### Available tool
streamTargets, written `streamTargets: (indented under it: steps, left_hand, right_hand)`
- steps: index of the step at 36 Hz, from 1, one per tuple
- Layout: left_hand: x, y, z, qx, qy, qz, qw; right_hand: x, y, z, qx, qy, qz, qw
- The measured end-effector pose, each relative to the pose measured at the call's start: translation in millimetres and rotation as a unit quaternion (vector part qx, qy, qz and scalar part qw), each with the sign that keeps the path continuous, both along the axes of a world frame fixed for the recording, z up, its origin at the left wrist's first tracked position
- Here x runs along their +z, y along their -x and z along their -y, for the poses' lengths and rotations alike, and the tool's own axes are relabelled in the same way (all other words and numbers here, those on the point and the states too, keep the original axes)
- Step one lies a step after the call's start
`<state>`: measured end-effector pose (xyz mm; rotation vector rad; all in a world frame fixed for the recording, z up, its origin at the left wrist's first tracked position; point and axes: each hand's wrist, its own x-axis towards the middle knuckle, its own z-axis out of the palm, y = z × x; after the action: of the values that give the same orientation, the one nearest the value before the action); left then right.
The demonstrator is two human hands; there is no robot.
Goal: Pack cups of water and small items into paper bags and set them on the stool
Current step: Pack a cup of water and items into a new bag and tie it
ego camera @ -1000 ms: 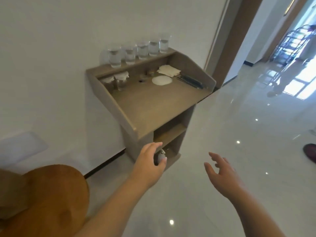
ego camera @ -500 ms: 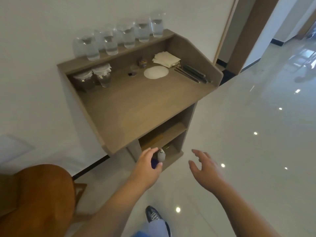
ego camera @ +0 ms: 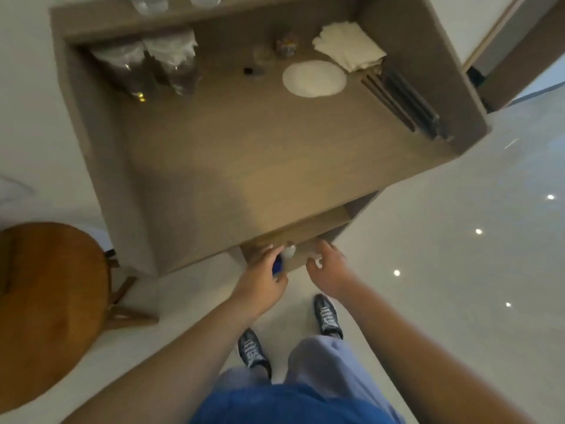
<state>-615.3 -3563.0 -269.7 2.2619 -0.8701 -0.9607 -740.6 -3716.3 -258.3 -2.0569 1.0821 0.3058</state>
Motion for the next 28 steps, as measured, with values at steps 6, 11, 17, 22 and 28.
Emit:
streamTargets:
  steps: [6,11,17,22,28]
  left_hand:
    - [-61.8,1.3,32.7,0.078,-0.066,-0.023,0.994]
    - [-110.5,-1.8,63.5,0.121,-0.092,-0.002,0.988]
    - [-165.1,-0.1,82.4,0.131,-0.098,0.039,0.986]
    - [-199.7,4.0,85.9,0.142,-0.063,0.059,0.986]
    - [-231.6,-9.6,76.0,0.133,-0.085,0.137,0.978]
  right_hand:
    - [-69.3,-30.0,42.6,0.050,-0.025,-0.022,0.998]
    - [-130.6,-63.7,76.1,0.095,-0.022,-0.036,0.995]
    - [-179.7,-88.0,92.1,0.187,0.026,-0.006,0.982]
    - [-218.8,-63.0,77.9,0.145,0.028,0.025,0.989]
    - [-254.2,-57.2,74.4,0.118,0.065,0.077,0.988]
